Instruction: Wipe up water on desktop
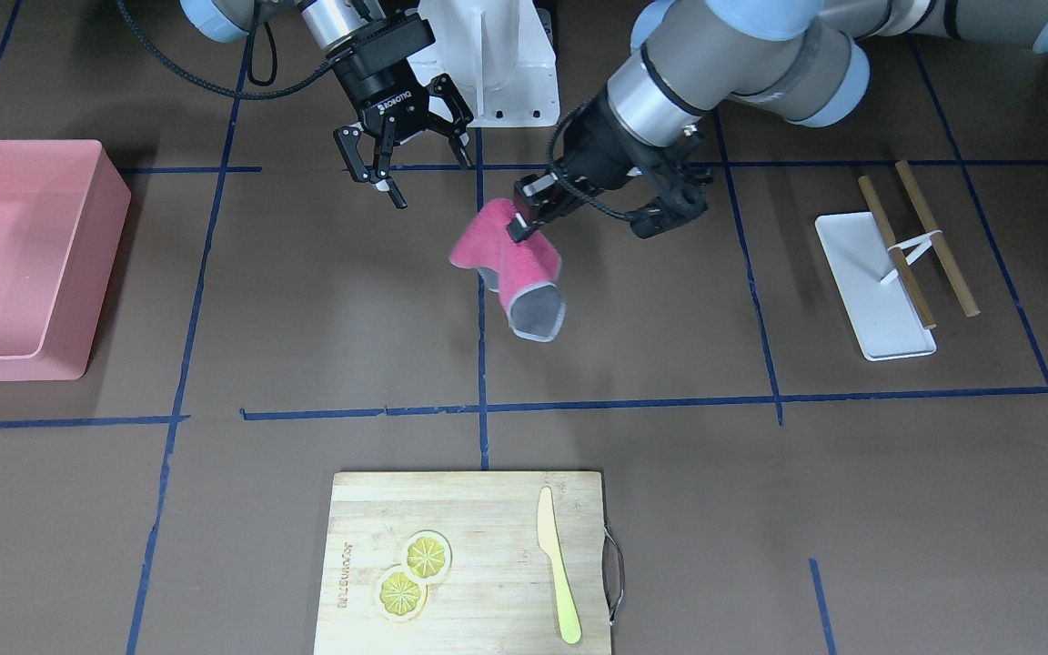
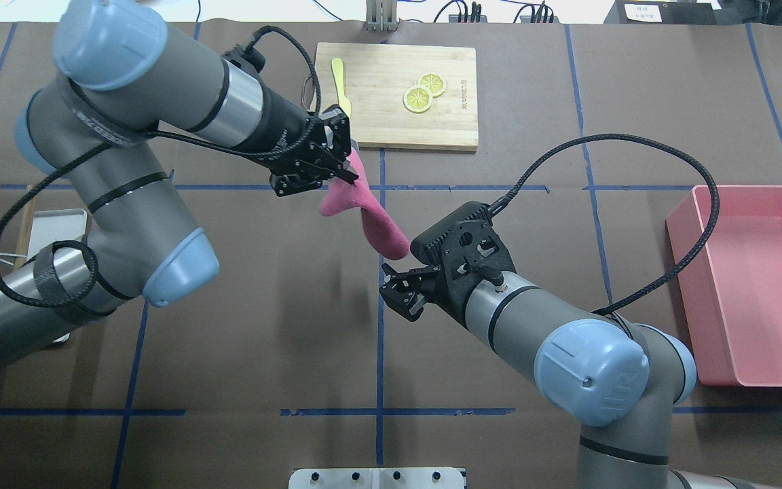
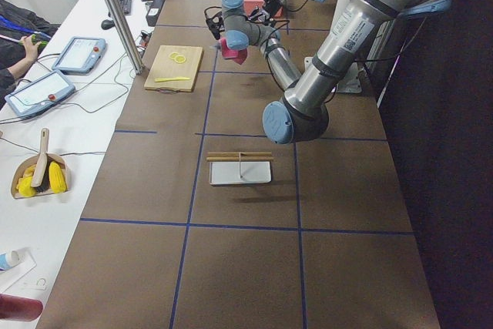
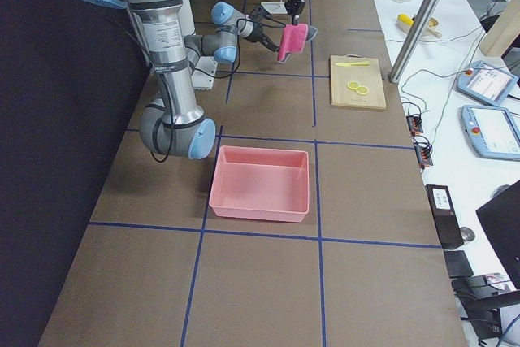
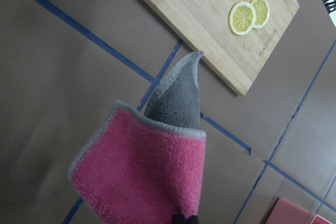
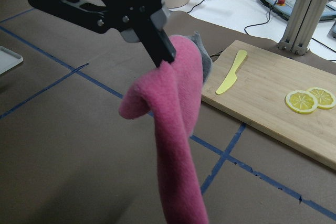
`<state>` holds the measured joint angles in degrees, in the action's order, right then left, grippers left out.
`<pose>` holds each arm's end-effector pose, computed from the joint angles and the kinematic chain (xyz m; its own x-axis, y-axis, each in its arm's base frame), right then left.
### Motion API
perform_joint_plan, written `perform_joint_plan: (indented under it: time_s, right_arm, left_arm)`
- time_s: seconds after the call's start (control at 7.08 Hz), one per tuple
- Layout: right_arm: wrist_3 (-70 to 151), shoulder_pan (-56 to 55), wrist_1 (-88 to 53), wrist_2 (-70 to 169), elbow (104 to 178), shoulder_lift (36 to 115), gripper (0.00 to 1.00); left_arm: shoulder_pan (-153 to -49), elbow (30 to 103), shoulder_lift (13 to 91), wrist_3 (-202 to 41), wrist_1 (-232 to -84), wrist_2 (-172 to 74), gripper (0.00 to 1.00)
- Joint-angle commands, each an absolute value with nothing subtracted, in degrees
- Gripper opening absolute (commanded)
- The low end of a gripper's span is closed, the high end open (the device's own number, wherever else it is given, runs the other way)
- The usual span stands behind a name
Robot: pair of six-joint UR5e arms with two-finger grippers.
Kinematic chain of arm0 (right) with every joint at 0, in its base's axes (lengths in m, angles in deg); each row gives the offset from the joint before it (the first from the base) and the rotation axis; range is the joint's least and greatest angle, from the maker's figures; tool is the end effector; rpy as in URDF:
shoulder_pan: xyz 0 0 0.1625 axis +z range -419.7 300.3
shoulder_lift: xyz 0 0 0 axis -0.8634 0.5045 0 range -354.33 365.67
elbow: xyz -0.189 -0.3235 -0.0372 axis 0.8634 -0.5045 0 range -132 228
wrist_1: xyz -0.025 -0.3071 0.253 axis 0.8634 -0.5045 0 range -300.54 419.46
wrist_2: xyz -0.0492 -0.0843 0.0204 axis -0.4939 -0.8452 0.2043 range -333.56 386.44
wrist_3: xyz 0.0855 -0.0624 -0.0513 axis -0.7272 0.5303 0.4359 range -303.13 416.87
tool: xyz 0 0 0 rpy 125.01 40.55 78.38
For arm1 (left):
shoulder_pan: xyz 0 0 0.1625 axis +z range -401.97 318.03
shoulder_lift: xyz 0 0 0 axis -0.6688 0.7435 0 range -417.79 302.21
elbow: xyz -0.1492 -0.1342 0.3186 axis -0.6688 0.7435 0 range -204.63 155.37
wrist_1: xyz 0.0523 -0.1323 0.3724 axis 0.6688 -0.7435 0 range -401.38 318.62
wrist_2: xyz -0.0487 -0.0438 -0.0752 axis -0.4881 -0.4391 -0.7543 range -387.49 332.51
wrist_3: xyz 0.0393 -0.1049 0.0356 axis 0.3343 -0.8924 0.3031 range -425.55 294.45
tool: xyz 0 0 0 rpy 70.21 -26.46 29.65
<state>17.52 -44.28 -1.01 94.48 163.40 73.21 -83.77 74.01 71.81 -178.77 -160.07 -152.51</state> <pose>-0.4581 -0.3104 0.1583 0.5962 -0.5795 0.5556 -0.2168 0.5502 0.8064 0.4083 -0.4534 0.0970 0.1039 -0.5262 -0.8440 0.1852 0.8440 -0.5034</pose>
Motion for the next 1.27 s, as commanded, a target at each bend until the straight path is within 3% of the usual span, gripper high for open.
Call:
perform_joint_plan:
  time_s: [0.0, 0.85, 1.13]
  right_arm:
    - [17.6, -44.5, -1.0, 94.4, 163.1, 73.1, 1.00]
    - [17.4, -44.7, -0.7, 94.4, 162.3, 72.6, 0.96]
    - [17.1, -44.8, -0.1, 94.5, 162.3, 72.6, 0.63]
  left_arm:
    - [-81.5, 73.6, 73.4, -180.0, -160.1, -151.3, 0.00]
    - [-80.2, 74.8, 73.6, -181.2, -159.9, -151.4, 0.01]
    - [-80.2, 74.8, 73.6, -181.1, -159.9, -151.4, 0.01]
